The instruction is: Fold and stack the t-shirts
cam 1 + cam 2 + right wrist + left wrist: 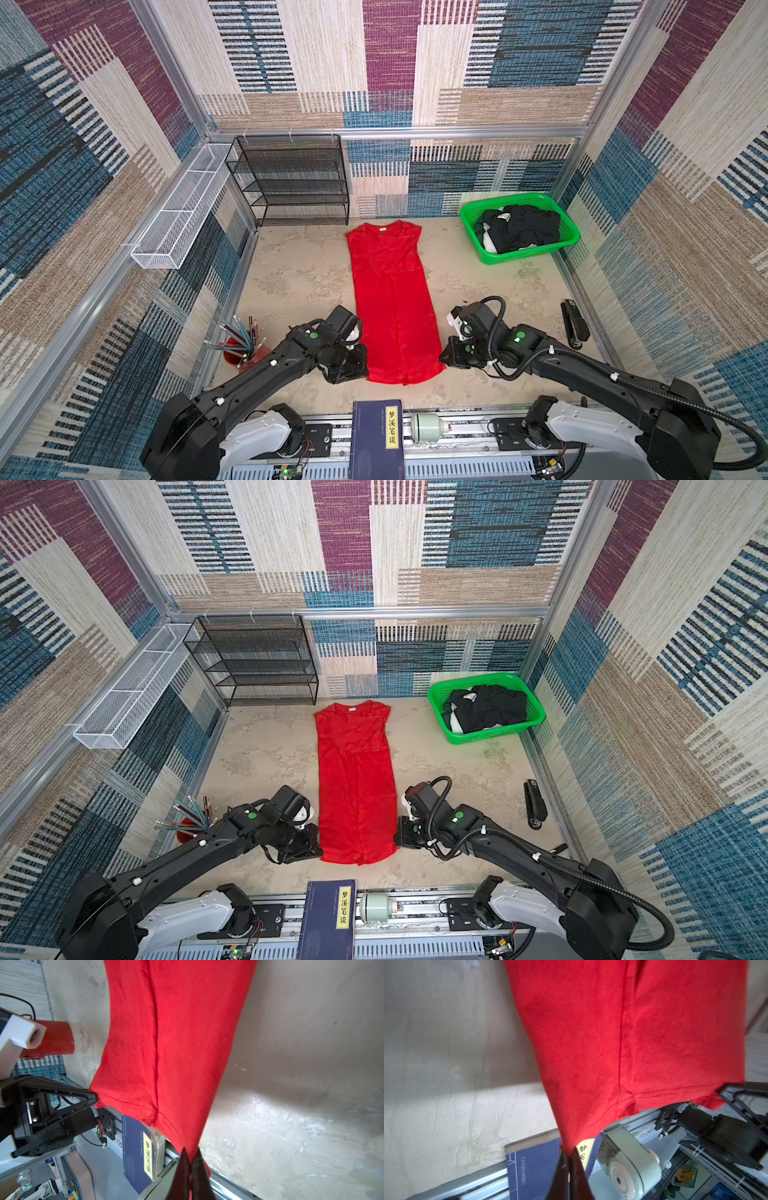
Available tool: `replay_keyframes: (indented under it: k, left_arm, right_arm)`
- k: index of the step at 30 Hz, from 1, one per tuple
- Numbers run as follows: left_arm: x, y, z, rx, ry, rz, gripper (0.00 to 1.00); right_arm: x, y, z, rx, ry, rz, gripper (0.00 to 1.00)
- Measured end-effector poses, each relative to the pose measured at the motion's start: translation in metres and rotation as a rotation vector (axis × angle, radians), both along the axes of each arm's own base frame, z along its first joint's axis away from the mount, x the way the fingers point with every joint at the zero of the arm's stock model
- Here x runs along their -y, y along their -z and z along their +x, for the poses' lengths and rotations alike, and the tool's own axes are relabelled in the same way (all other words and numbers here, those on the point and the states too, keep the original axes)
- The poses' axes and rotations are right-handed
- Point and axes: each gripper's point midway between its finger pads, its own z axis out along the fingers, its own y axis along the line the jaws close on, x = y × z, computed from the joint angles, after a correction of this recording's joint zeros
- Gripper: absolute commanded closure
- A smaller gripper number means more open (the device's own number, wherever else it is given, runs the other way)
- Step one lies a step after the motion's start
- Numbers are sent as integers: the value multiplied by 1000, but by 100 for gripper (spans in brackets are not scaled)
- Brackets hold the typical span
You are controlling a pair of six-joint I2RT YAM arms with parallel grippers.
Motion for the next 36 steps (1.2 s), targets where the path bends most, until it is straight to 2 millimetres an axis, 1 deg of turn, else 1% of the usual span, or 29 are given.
replay_keyframes:
  k: [2,4,8,10,12,16,21,24,28,32,36]
  left_arm:
    - [-1,-15,11,58,-6,14,100]
    - [-3,-25,22,100,-18,32,100]
    - [-9,-33,44,147,-44,89,100]
    - [-12,-35,57,162,-59,110,100]
    - [-16,-37,76,173,-82,125,100]
    - [-22,-41,117,206,-107,155,100]
    - [-26,-42,173,232,-90,164,100]
    - [-28,-41,205,246,-86,173,100]
    - [-30,-41,241,262,-83,175,100]
    - [-33,-38,268,264,-93,172,100]
    - [-38,-32,290,258,-108,169,100]
  right_arm:
    - [-2,-11,9,13,16,-2,100]
    - [-1,-14,23,25,50,-28,100]
    - [5,-19,52,38,116,-58,100]
    - [8,-23,72,59,147,-68,100]
    - [8,-27,93,80,163,-79,100]
    - [1,-32,138,123,163,-89,100]
    - [-15,-27,203,160,152,-98,100]
    - [-23,-20,236,173,152,-103,100]
    - [-29,-12,274,187,160,-112,100]
    - [-27,-4,302,181,177,-121,100]
    - [-21,0,327,185,199,-129,100]
